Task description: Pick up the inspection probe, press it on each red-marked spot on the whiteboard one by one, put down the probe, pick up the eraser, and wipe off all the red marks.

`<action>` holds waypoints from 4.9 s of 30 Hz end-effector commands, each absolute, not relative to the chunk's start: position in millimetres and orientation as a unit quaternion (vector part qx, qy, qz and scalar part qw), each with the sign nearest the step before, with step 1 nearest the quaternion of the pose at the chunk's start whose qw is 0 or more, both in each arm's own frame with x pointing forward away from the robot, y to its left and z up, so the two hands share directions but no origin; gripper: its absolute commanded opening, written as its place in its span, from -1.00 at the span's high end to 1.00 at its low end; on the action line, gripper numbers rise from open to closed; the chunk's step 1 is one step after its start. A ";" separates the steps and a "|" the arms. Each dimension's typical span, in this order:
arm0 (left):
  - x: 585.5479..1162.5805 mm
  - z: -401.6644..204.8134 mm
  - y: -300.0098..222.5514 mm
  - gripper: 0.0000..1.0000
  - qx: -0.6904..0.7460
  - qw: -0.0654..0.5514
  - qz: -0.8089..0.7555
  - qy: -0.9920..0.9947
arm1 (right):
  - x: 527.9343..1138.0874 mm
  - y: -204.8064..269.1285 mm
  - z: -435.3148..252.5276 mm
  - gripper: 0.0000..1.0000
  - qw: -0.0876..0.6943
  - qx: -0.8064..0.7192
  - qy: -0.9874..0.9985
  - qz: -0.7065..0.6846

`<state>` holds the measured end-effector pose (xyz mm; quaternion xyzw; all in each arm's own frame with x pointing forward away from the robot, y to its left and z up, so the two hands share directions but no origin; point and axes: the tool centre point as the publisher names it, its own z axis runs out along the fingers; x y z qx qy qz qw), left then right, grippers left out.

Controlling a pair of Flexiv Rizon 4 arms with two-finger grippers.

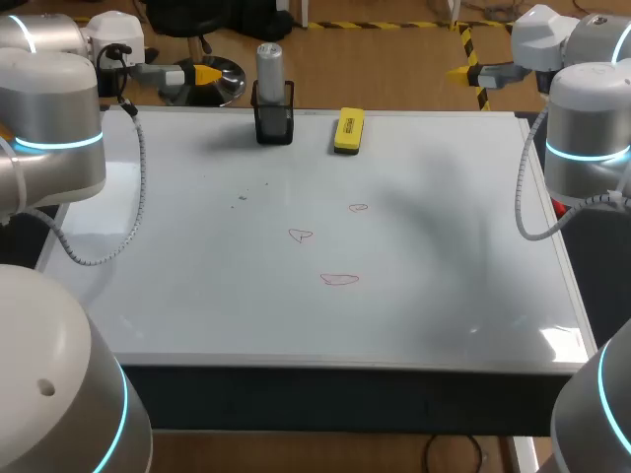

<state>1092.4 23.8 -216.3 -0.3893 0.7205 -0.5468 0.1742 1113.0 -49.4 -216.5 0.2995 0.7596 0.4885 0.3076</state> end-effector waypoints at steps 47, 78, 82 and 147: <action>1091.9 -216.2 23.8 -1.00 -0.390 0.174 -0.547 0.720 | 1113.5 -49.6 -216.5 -1.00 0.307 0.299 0.760 0.488; 1109.0 -232.2 -38.5 -1.00 -0.174 0.013 -0.636 0.752 | 1113.5 -49.6 -216.5 -1.00 0.307 0.299 0.760 0.488; 1113.9 -237.0 -53.6 -1.00 -0.144 -0.016 -0.649 0.747 | 1113.5 -49.6 -216.5 -1.00 0.307 0.299 0.760 0.488; 1147.8 -280.2 -155.7 -0.68 -0.020 -0.086 -0.715 0.693 | 1113.5 -49.6 -216.5 -1.00 0.307 0.299 0.760 0.488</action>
